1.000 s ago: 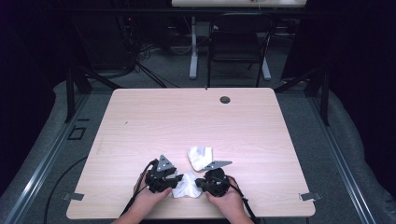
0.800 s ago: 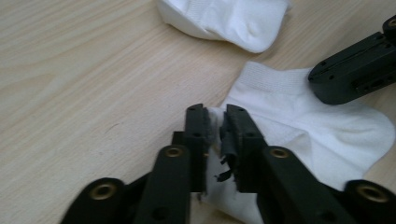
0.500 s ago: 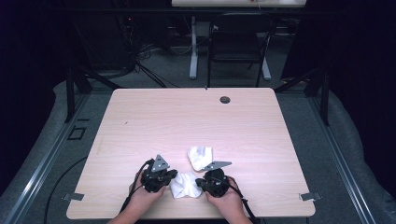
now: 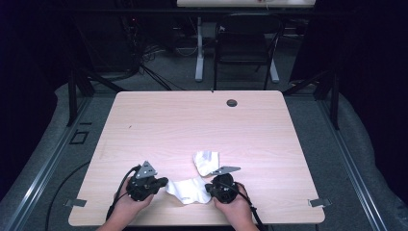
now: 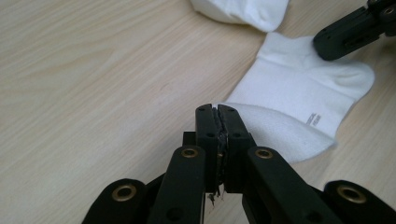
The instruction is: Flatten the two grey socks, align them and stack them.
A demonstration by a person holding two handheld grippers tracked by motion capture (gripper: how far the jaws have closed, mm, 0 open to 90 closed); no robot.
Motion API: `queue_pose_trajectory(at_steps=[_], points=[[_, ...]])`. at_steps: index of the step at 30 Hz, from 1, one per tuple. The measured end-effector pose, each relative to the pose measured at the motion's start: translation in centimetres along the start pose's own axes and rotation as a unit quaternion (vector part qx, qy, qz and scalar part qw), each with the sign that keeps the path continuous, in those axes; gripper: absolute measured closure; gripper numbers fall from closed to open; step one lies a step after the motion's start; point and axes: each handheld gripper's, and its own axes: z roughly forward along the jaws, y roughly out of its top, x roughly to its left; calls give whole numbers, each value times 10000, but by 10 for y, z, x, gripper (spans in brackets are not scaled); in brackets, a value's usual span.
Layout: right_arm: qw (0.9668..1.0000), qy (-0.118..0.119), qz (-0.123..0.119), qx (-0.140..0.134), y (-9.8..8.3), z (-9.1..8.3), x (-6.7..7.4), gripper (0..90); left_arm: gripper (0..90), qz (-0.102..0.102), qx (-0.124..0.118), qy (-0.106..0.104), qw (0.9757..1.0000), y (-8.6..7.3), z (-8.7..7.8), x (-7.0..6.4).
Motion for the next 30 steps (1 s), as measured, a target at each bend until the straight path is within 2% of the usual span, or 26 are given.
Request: queue_pose_trajectory(at_steps=[8,10,11,12,13,14,15,16,17,19,20,21,23,26,28,29,30], points=[[9999,-110,21,69,-6,-7,4,870,875,-120,295,-55,9995,-12,2,6],[9999,-92,27,58,-9,-9,4,864,819,-194,309,-44,9993,-13,0,8],[9999,-83,47,88,-11,-12,4,855,771,-226,225,-68,9995,-13,-3,8],[9999,-49,78,72,-11,-14,4,852,750,-285,25,-40,9996,-11,-11,8],[9999,-49,78,72,-11,-14,4,852,741,-285,25,-40,9996,-11,-11,8],[9999,20,107,-99,-11,-17,4,852,738,-302,-145,-97,9994,-8,-15,5],[9999,20,107,-99,-11,-17,4,852,732,-302,-145,-97,9994,-8,-15,5],[9996,171,31,-232,-7,-19,5,845,727,-267,-204,-141,9993,-5,-15,0],[9992,221,-35,-322,-5,-19,7,842,727,-264,-192,-201,9993,-4,-13,-2],[9989,287,-122,-340,-3,-17,8,836,726,-200,-160,-225,9994,-4,-11,-4],[9982,340,-358,-326,-1,-12,11,832,725,-158,-59,-222,9996,-6,-5,-9],[9982,340,-358,-326,-1,-12,11,832,725,-158,-59,-222,9996,-6,-5,-9],[9981,228,-532,-230,-2,-3,13,832,721,-56,36,-203,9998,-9,-1,-10],[9984,166,-529,-117,-5,1,9,844,713,6,146,-174,9997,-13,6,-8],[9991,160,-371,-137,-6,0,7,853,699,17,166,-214,9996,-15,9,-7],[9991,160,-371,-137,-6,0,7,853,694,17,166,-214,9996,-15,9,-7],[9994,89,-296,-167,-8,-2,6,859,684,62,171,-193,9996,-16,10,-7]])
